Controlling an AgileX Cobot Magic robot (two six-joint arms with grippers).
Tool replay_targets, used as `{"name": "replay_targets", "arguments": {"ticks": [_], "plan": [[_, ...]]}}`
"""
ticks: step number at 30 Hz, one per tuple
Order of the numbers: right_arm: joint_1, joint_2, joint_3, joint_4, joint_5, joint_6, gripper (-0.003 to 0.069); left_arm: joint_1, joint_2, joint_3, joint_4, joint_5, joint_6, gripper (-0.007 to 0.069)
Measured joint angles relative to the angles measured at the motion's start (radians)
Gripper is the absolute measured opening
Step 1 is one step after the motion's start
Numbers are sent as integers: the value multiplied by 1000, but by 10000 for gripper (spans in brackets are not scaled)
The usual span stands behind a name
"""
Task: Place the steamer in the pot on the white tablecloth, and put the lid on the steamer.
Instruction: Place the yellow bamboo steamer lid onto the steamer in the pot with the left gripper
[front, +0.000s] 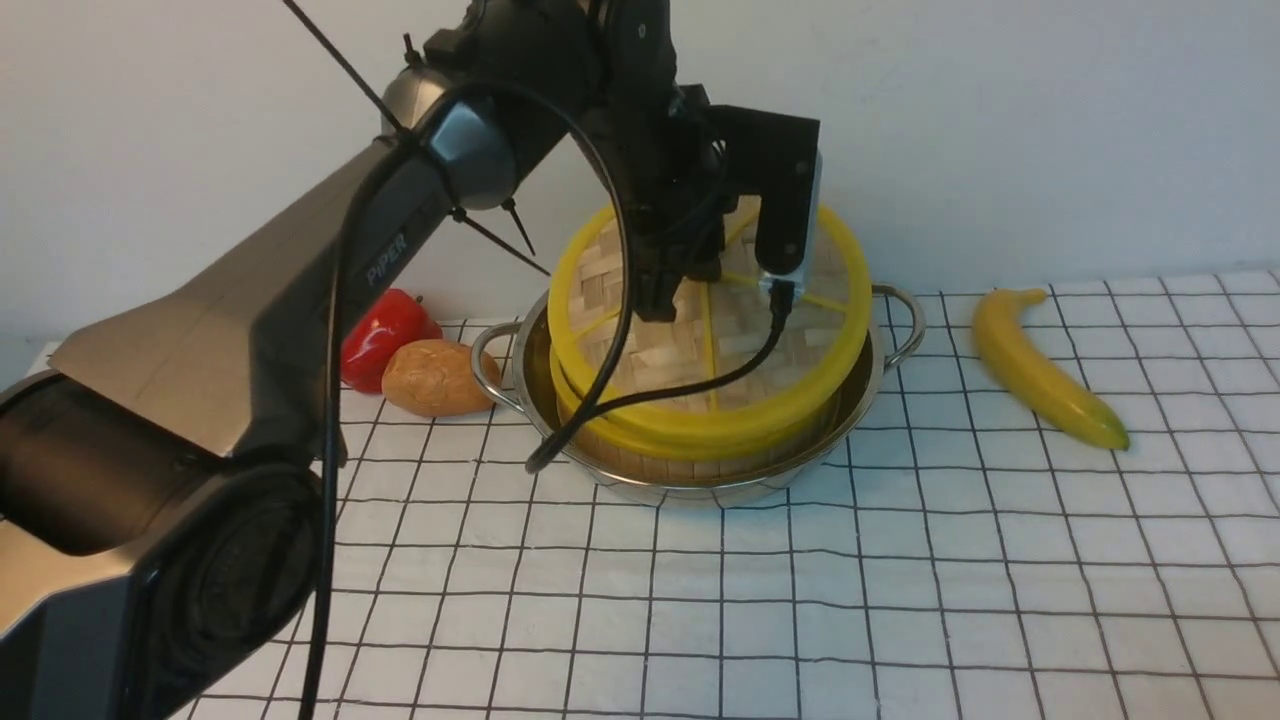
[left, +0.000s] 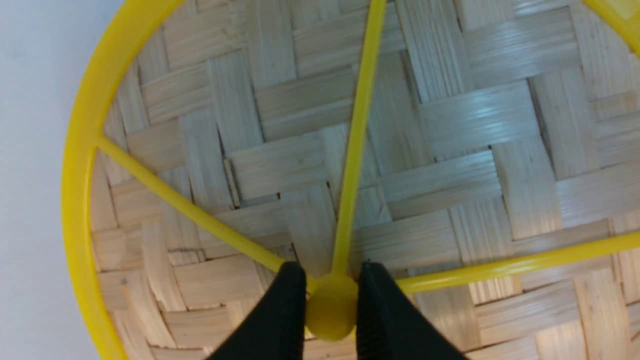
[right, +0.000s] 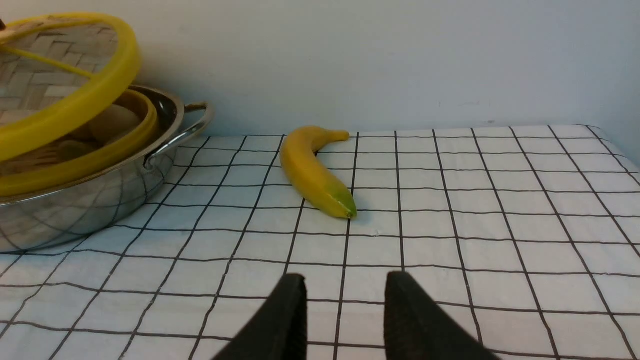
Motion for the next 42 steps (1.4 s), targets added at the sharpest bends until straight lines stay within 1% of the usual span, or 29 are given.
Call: {"name": "replay_targets", "arguments": {"ticks": [8,15,18,23,26,35,42], "plan": [[0,0,0,0,0,0,242,0,9,-1,-20,-54,-1,123],[0,0,0,0,0,0,242,0,15,-1,-21,-40,-10,123],[0,0,0,0,0,0,242,2,34,-1,-19,-42,-37,123],[0,0,0,0,0,0,242,7,64,-1,58,-69,-90,123],[0,0,0,0,0,0,242,9,66,-1,75,-74,-104,123],[0,0,0,1,0,0,242,12,83,-1,70,-87,-105,123],[0,0,0,1,0,0,242,12,93,-1,34,-98,-80,123]]}}
